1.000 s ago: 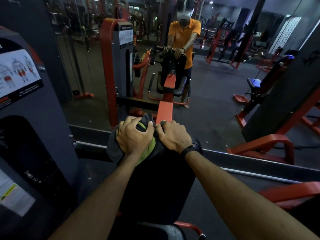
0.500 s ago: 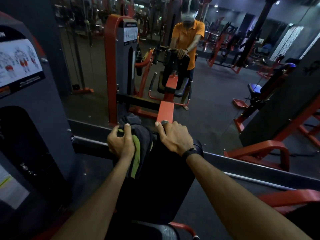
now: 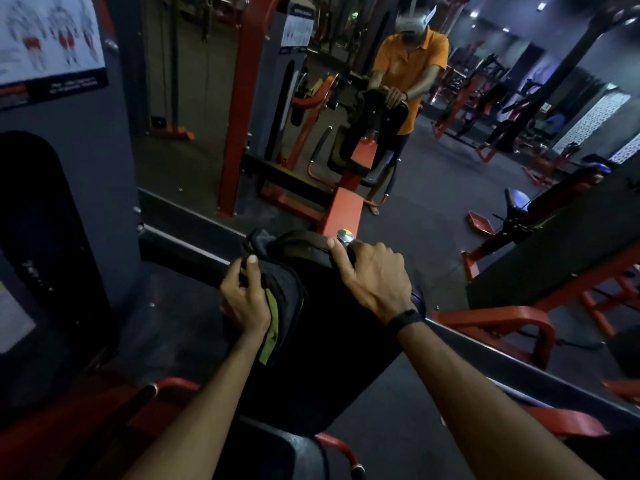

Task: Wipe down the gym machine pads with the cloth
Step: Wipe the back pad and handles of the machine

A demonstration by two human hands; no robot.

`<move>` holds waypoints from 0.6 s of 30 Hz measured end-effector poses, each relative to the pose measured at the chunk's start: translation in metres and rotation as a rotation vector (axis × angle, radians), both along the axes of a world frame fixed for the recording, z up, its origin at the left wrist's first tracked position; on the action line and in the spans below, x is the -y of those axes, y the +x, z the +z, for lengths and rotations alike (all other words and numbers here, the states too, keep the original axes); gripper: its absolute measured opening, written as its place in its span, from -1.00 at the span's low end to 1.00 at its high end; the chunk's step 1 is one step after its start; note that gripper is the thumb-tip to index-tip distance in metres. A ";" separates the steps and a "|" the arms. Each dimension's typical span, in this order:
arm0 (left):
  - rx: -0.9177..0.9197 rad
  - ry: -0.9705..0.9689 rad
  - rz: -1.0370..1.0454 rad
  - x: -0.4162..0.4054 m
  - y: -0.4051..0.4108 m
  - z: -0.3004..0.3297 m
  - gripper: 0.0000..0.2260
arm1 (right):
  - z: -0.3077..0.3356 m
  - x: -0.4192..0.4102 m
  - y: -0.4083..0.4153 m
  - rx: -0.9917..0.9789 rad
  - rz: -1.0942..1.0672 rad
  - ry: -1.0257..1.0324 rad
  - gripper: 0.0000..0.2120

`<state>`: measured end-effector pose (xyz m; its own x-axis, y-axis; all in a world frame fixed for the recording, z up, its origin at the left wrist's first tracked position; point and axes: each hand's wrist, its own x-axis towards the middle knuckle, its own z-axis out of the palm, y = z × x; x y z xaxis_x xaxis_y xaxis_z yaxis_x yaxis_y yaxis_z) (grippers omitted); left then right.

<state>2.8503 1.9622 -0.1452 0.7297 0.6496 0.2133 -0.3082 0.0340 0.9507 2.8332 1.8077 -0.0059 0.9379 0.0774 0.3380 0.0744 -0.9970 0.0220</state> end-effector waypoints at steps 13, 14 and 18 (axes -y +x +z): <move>-0.093 -0.047 -0.030 -0.007 -0.016 -0.041 -0.57 | 0.000 0.002 0.000 -0.010 0.005 0.012 -0.24; -0.094 -0.034 -0.040 -0.005 -0.015 -0.030 -0.53 | 0.000 0.002 -0.001 -0.013 0.002 0.016 -0.25; -0.120 0.028 -0.017 0.005 -0.012 -0.008 -0.60 | -0.001 0.002 -0.001 -0.009 -0.003 0.012 -0.29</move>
